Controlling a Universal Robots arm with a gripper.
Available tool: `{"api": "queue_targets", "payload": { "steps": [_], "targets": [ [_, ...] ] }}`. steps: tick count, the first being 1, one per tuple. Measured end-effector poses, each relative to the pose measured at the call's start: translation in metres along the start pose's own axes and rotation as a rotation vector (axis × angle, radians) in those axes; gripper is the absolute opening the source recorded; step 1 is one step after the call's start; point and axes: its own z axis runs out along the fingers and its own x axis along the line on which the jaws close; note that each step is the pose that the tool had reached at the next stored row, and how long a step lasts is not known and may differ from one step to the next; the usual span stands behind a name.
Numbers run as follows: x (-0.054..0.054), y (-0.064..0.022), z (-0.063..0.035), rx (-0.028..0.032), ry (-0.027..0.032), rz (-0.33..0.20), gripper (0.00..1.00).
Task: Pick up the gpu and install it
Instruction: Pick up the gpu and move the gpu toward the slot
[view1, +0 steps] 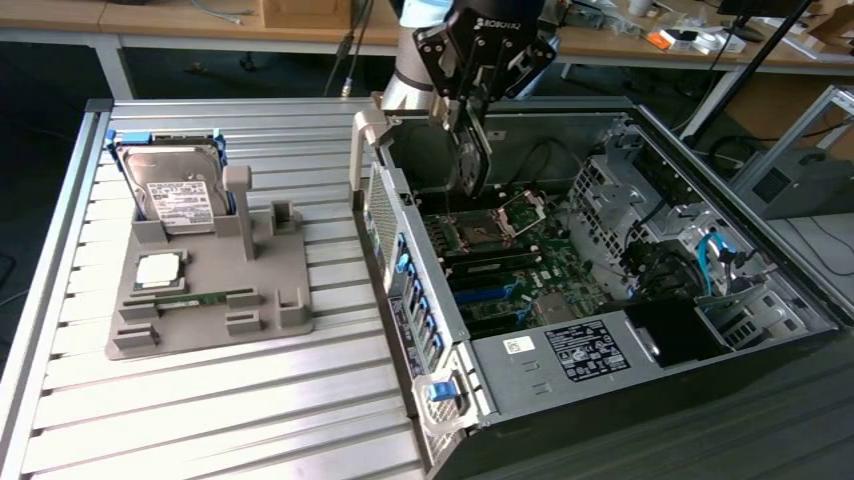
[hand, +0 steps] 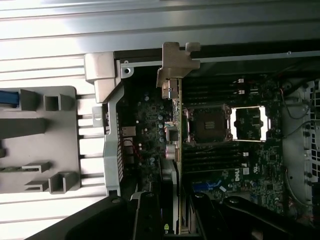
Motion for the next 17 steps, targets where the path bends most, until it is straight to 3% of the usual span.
{"api": "queue_targets", "payload": {
  "steps": [17],
  "targets": [
    [-0.008, -0.0131, 0.0014, 0.0003, 0.0001, 0.000, 0.27]
  ]
}}
